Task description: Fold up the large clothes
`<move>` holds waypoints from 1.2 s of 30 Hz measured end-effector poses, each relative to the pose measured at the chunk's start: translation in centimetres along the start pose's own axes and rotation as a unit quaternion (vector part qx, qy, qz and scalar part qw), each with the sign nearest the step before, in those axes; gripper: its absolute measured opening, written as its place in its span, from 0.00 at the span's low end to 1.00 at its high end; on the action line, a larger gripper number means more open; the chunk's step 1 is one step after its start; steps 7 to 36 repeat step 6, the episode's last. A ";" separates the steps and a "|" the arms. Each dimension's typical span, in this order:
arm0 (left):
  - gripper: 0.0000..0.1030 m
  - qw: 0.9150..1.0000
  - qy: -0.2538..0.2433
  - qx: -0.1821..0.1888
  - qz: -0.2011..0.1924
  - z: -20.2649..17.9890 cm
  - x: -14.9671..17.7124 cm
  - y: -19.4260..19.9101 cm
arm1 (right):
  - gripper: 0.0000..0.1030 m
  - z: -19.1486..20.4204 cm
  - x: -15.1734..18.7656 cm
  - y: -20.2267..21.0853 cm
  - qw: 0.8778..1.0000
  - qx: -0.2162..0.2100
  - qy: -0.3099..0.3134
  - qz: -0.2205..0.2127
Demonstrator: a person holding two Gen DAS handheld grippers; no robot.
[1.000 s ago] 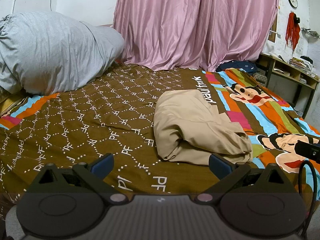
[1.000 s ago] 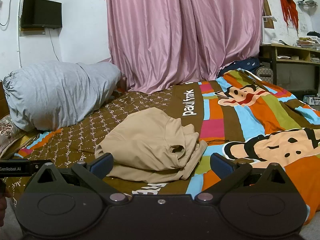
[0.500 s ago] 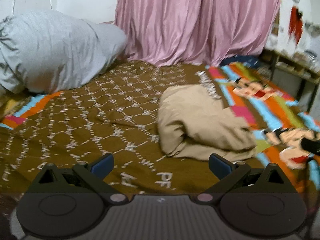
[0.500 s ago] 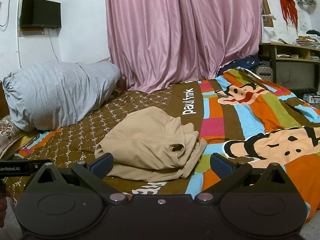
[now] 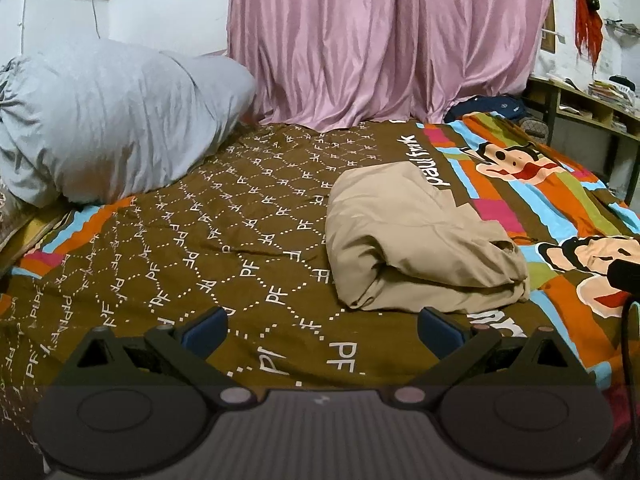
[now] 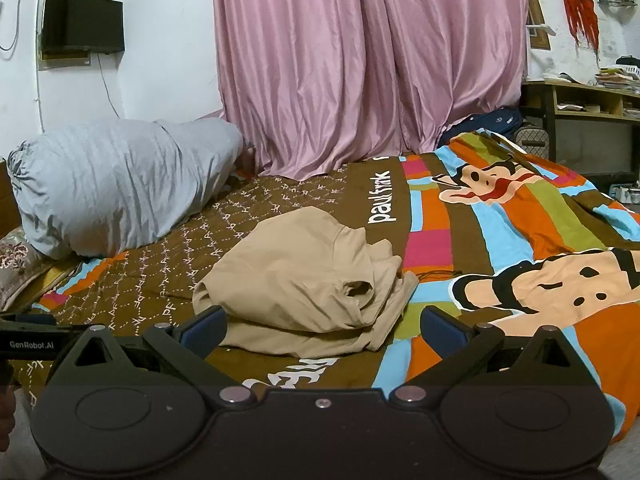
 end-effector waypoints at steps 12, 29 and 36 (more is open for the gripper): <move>0.99 1.000 -0.002 -0.001 0.000 -0.1 -0.1 0.1 | 0.99 0.2 0.0 -0.1 1.000 -0.002 -0.002 0.004; 0.99 1.000 -0.002 -0.001 0.000 -0.1 -0.1 0.1 | 0.99 0.2 0.0 -0.1 1.000 -0.002 -0.002 0.004; 0.99 1.000 -0.002 -0.001 0.000 -0.1 -0.1 0.1 | 0.99 0.2 0.0 -0.1 1.000 -0.002 -0.002 0.004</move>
Point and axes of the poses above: each gripper's, at about its wrist camera, not at the fingertips, and y roughly against the way its jaws point, z to its left, x to its underside, the point moved 10 cm from there along -y, roughly the way its jaws point, and after that the axes turned 15 degrees about -x, right-handed, at the moved point
